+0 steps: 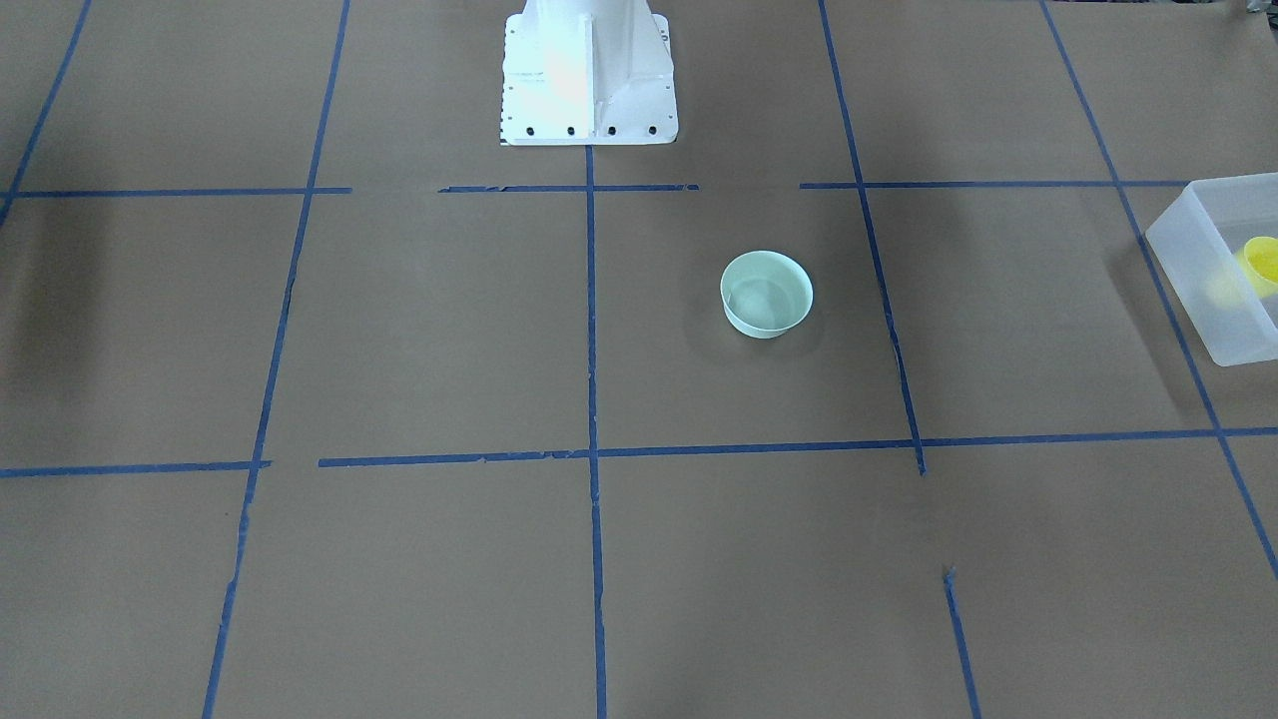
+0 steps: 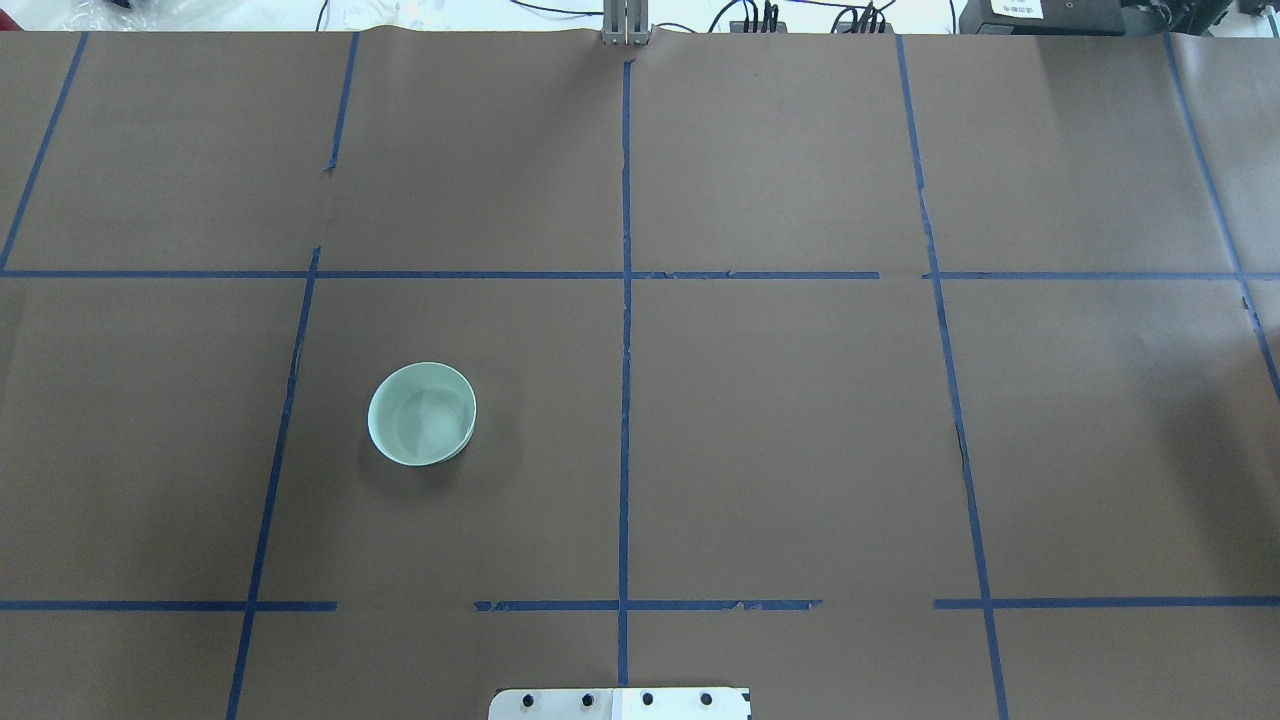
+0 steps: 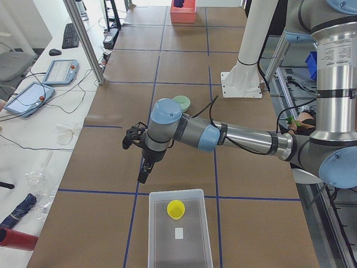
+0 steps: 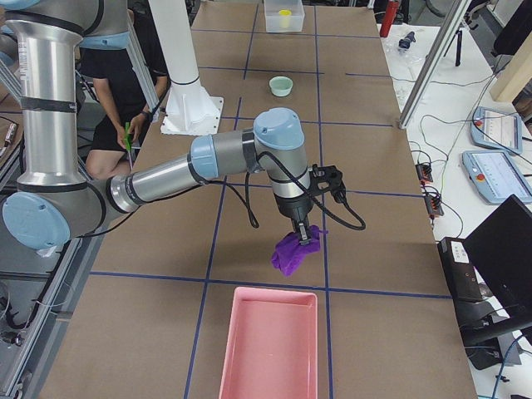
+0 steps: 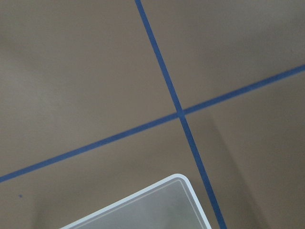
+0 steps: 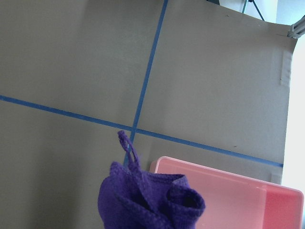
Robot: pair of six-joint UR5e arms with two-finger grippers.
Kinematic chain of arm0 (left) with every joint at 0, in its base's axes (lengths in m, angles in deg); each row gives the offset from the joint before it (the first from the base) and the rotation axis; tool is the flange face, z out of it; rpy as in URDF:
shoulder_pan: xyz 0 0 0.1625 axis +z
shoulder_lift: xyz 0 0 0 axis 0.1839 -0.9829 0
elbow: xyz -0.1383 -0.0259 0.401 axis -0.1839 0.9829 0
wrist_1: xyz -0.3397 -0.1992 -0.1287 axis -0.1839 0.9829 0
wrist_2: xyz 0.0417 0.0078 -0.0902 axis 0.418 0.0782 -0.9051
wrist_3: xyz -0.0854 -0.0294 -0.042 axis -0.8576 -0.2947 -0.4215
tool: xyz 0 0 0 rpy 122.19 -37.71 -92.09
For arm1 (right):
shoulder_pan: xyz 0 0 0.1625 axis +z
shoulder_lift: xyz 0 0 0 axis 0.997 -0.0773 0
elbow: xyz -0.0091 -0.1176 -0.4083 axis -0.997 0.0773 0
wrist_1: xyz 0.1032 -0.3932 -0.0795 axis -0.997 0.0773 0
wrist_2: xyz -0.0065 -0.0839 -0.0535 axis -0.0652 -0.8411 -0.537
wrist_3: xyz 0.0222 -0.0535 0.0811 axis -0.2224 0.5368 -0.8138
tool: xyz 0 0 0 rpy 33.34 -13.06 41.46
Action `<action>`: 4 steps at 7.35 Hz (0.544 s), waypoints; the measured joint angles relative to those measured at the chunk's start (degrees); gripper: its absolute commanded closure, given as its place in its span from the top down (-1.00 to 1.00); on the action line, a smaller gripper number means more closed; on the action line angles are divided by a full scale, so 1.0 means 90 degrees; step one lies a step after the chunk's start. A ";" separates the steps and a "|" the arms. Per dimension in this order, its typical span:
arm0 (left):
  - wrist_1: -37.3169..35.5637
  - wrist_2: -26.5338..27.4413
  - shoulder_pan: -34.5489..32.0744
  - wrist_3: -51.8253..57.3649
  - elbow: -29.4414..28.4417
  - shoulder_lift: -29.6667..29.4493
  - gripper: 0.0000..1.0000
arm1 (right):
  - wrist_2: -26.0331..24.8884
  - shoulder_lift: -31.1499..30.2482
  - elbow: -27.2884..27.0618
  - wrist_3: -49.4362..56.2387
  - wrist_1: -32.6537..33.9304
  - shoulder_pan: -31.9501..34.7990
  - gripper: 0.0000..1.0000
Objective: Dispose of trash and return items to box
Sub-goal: 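Carry the purple cloth with the right gripper into the pink bin and release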
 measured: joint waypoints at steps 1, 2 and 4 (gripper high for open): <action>-0.0023 -0.0224 0.0328 -0.0679 0.0209 -0.0060 1.00 | -0.0128 -0.0020 0.0206 0.0364 -0.0023 0.0105 -1.00; 0.0036 -0.0414 0.0801 -0.1470 0.0423 -0.0135 1.00 | -0.0244 -0.0072 0.0484 0.0701 -0.0081 0.0187 -1.00; 0.0490 -0.0532 0.1811 -0.2927 0.0679 -0.0228 1.00 | -0.0324 -0.0142 0.1258 0.1093 -0.0548 0.0310 -0.61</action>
